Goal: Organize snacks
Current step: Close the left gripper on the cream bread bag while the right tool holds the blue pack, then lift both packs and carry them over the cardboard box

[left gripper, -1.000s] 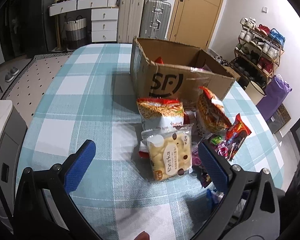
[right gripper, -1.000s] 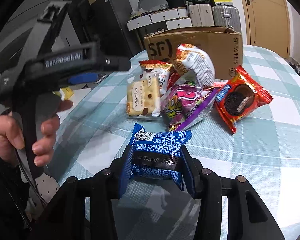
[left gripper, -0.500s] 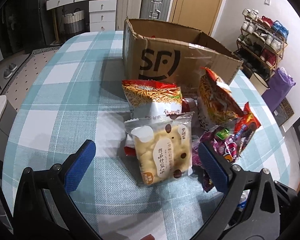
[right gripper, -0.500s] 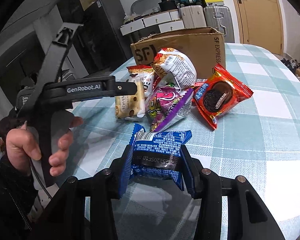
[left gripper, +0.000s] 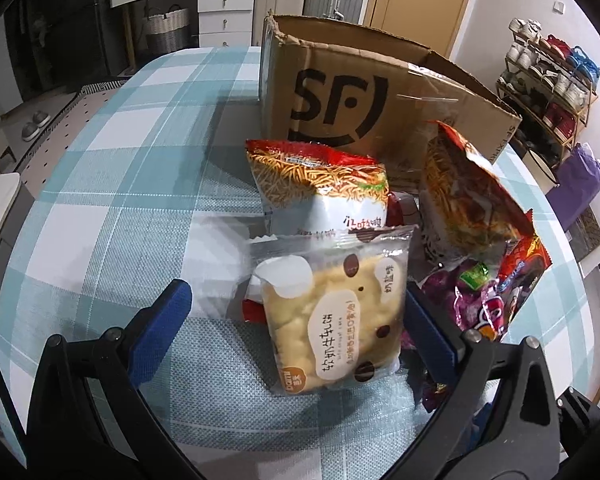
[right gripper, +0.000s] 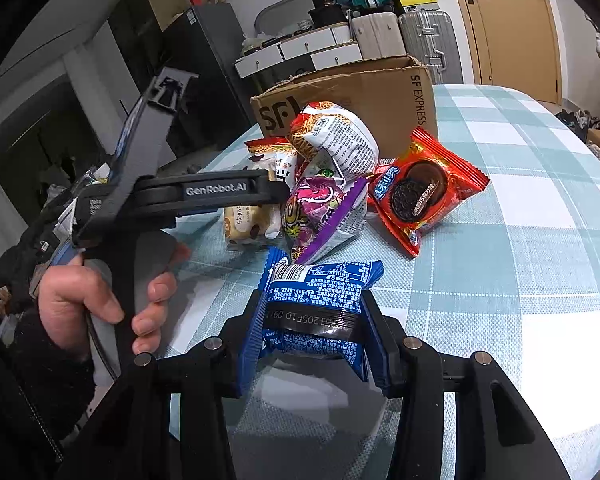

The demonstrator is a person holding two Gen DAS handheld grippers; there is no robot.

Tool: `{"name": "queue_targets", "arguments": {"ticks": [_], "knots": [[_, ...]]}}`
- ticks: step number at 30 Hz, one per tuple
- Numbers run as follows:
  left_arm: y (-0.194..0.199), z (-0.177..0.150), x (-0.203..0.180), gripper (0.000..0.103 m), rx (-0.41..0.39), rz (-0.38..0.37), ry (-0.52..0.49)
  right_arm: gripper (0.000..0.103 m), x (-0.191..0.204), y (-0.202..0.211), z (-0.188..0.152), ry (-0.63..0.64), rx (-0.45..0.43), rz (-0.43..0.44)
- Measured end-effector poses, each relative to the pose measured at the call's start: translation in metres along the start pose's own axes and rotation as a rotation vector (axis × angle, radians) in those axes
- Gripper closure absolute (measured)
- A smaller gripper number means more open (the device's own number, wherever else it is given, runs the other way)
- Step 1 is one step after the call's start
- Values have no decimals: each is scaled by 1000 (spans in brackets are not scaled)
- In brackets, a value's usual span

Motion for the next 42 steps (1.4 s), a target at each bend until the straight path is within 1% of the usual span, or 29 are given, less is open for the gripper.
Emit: {"name": "queue_targets", "arguments": {"ticks": [2, 3, 4, 5, 6, 7, 8, 13, 25, 27, 35, 42], "knots": [[-1, -1, 2, 3, 1, -3, 8, 57, 0, 0, 1, -1, -1, -1], [-2, 0, 3, 9, 0, -14, 13, 57, -1, -1, 1, -1, -2, 0], [-1, -1, 4, 18, 0, -18, 12, 57, -1, -1, 1, -1, -3, 0], [1, -3, 6, 23, 1, -12, 9, 57, -1, 0, 1, -2, -4, 0], [0, -3, 6, 37, 9, -6, 2, 57, -1, 0, 1, -2, -5, 0], [-2, -4, 6, 46, 22, 2, -5, 57, -1, 0, 1, -3, -6, 0], [-3, -6, 6, 47, 26, 3, -2, 57, -2, 0, 2, -5, -7, -1], [-4, -10, 13, 48, 20, -43, 1, 57, -4, 1, 1, -14, -11, -2], [14, -19, 15, 48, 7, -70, -13, 57, -3, 8, 2, -15, -27, -3], [20, -20, 15, 50, -1, -71, -17, 57, -2, 10, 3, -17, -32, 0], [39, -20, 14, 50, -23, -91, -29, 57, 1, 15, 14, -6, -57, 6], [60, -16, 11, 50, -52, -109, -42, 57, 3, 20, 30, 7, -83, 13]]}}
Point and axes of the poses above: each gripper's, at about its wrist camera, not at the fingertips, and y roughly against the way its jaws point, x to its left, z to its top, the point moved 2 cm from there along -y, roughly the way its jaws point, and after that the axes turned 3 degrees about x, right-handed, at the moved point
